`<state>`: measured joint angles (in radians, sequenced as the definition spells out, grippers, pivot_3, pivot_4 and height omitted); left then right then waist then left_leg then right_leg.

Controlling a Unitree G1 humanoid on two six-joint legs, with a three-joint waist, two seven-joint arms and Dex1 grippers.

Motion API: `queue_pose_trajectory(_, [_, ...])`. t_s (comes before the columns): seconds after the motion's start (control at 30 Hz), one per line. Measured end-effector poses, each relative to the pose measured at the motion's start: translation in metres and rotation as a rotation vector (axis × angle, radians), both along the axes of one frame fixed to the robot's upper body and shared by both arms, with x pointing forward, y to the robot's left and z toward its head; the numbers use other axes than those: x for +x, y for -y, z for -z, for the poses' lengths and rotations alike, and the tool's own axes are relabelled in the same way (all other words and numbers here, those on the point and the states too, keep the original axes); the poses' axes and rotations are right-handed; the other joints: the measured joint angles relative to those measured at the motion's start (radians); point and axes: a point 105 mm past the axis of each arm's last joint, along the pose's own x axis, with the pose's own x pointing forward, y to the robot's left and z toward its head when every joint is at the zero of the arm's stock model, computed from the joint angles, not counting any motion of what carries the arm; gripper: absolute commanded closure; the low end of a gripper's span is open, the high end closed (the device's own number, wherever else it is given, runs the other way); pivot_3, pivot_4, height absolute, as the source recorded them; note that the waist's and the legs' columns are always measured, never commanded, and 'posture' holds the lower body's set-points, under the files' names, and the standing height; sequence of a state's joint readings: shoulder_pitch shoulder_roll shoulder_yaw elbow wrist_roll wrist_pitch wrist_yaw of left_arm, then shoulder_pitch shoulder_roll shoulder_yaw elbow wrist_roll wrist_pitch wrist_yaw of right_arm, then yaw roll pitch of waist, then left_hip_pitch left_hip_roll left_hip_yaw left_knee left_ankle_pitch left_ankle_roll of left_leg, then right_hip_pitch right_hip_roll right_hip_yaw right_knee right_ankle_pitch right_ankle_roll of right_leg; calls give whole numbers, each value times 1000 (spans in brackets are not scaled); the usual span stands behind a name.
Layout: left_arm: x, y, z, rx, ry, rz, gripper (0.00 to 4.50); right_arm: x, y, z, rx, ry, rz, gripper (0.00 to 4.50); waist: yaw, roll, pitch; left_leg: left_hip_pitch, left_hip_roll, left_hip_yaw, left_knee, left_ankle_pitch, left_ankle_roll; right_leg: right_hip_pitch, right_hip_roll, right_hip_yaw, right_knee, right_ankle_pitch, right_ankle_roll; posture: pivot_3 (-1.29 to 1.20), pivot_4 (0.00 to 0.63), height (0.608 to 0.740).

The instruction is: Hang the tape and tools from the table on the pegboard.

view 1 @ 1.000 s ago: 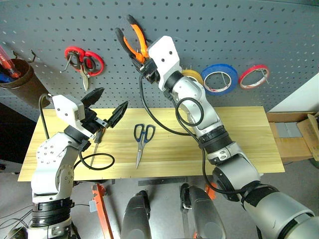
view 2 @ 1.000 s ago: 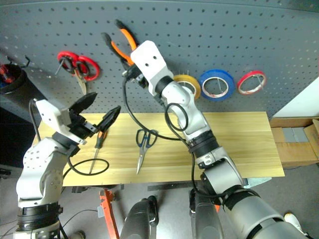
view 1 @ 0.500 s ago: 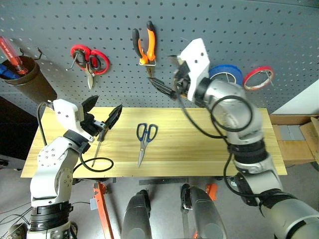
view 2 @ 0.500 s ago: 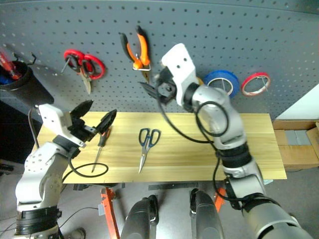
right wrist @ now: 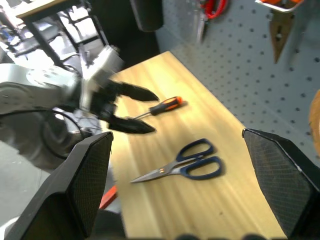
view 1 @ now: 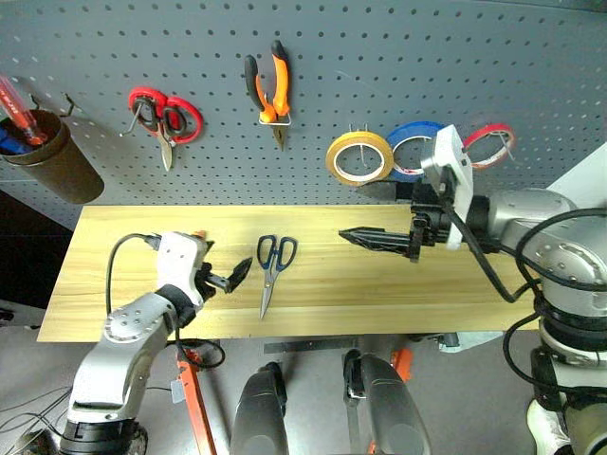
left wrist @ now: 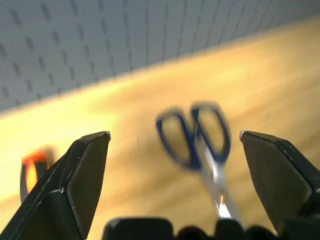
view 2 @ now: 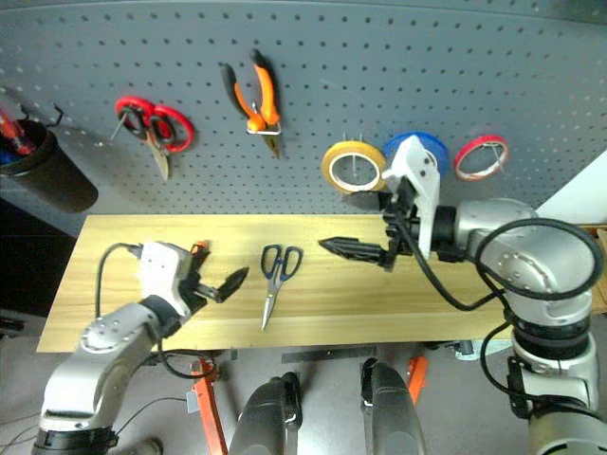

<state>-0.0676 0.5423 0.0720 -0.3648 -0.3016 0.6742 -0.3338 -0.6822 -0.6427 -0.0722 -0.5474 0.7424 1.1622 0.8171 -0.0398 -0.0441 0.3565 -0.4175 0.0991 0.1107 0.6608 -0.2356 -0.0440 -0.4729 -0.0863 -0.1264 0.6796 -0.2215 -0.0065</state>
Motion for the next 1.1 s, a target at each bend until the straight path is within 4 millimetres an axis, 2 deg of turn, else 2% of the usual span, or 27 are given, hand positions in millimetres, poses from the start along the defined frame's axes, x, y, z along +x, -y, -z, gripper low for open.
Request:
queue_pose_trajectory(0.07, [2, 9, 14, 17, -71, -14, 0, -6, 7, 14, -34, -58, 0, 27, 4, 0, 0, 0, -1, 0, 0, 0, 0, 0, 0, 0, 0, 0, 0, -151, 344, 740])
queue_pose_trajectory(0.17, [5, 22, 25, 57, -142, -1, 0, -13, 12, 30, -95, -94, 5, 27, 7, -1, 0, 0, -1, 1, 1, 0, 0, 0, 0, 0, -1, 0, 1, -155, 349, 740])
queue_pose_trajectory(0.3, [7, 41, 44, 54, -226, -5, 0, -23, 8, 48, -146, -118, -23, 27, -1, -1, 1, 0, -1, 1, 1, 0, 0, 0, 0, 2, -1, 0, 1, -163, 352, 740])
queue_pose_trajectory(0.4, [13, 50, 54, 45, -257, -33, 0, -26, 4, 52, -154, -111, -40, 27, -4, -1, 1, 0, -1, 0, 1, 0, 0, 0, 0, 2, -1, 0, 1, -168, 355, 740])
queue_pose_trajectory(0.5, [20, 50, 61, 62, -274, -82, 0, -27, 4, 54, -155, -109, -35, 27, -5, -1, 1, 0, -1, 0, 1, 0, 0, 0, 0, 2, -1, 0, 1, -166, 355, 740])
queue_pose_trajectory(0.67, [37, 49, 57, 28, -254, -161, 0, -27, 4, 55, -159, -104, -37, 27, -6, -1, 1, 0, -2, 0, 1, 0, 1, 0, -1, 2, -1, 0, 1, -173, 358, 740])
queue_pose_trajectory(0.8, [39, 47, 58, 16, -256, -178, 0, -27, 5, 55, -163, -103, -30, 27, -11, -1, 1, 0, -2, 0, 1, 0, 1, 0, -1, 2, -1, 0, 1, -173, 358, 740])
queue_pose_trajectory(0.9, [40, 46, 58, 18, -258, -175, 559, -28, 3, 57, -167, -112, -38, 0, -12, -1, 1, 1, -2, 0, 1, 0, 1, 1, -1, 2, -1, 0, 1, -176, 359, 740])
queue_pose_trajectory(1.1, [38, 44, 59, 21, -257, -167, 2592, -30, 2, 57, -154, -134, -64, 0, -12, -1, 1, 1, -2, 0, 1, 1, 1, 1, -1, 2, -1, 0, 1, -168, 357, 740])
